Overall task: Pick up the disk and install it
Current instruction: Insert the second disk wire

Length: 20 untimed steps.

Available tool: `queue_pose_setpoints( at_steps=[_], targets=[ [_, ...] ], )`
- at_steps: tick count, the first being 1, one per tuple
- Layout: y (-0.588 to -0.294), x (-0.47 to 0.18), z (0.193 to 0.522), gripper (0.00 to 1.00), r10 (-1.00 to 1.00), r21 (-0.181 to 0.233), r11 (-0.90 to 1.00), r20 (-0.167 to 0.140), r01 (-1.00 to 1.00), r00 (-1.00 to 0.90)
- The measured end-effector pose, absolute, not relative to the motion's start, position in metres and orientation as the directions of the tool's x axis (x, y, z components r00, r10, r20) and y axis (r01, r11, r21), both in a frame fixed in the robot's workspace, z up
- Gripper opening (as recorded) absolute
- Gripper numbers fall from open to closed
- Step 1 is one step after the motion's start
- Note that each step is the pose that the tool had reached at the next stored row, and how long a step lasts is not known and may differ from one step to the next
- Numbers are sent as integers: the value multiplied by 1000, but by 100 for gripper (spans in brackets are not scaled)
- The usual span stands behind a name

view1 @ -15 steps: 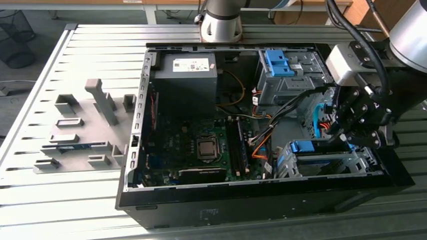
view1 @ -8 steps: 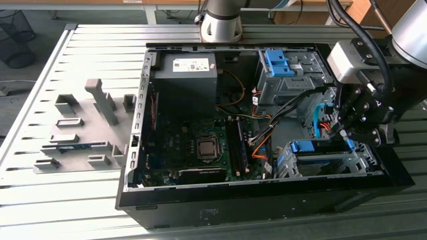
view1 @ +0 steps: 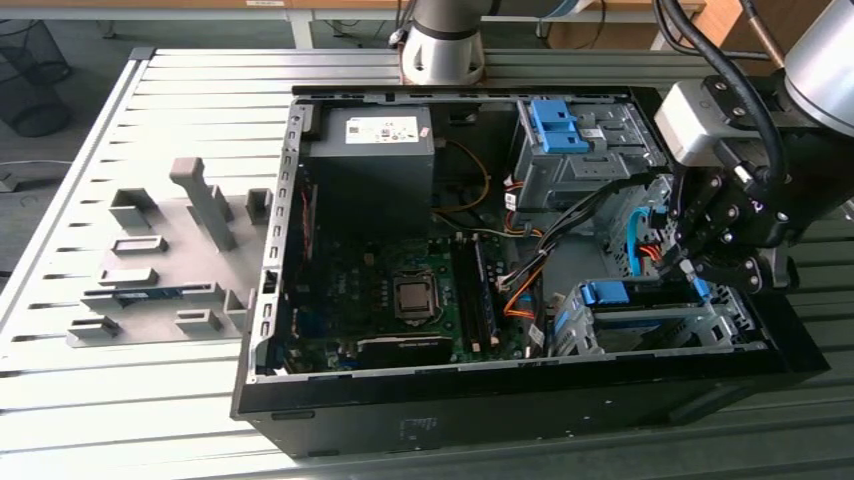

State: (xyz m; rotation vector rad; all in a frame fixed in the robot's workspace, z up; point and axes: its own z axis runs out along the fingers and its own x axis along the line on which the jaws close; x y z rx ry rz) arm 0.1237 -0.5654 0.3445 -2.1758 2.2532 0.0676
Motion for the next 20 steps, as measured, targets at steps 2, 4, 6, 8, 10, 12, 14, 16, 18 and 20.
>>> queue_pose_setpoints(
  at_steps=[2,4,6,8,10,12,14,16,18,20],
  targets=[
    [-565,124,345,11,-999,25,34,-36,-999,-35],
    [-565,124,345,11,-999,25,34,-36,-999,-35],
    [-565,124,345,11,-999,25,34,-36,-999,-35],
    [-565,124,345,11,-999,25,34,-36,-999,-35],
    [-565,123,345,11,-999,25,34,-36,-999,-35],
    [-565,121,345,11,-999,25,34,-36,-999,-35],
    [-565,119,345,11,-999,25,34,-36,-999,-35],
    [-565,118,345,11,-999,25,34,-36,-999,-35],
    [-565,118,348,11,-999,25,34,-36,-999,-35],
    [-565,118,352,11,-999,25,34,-36,-999,-35]
  ],
)
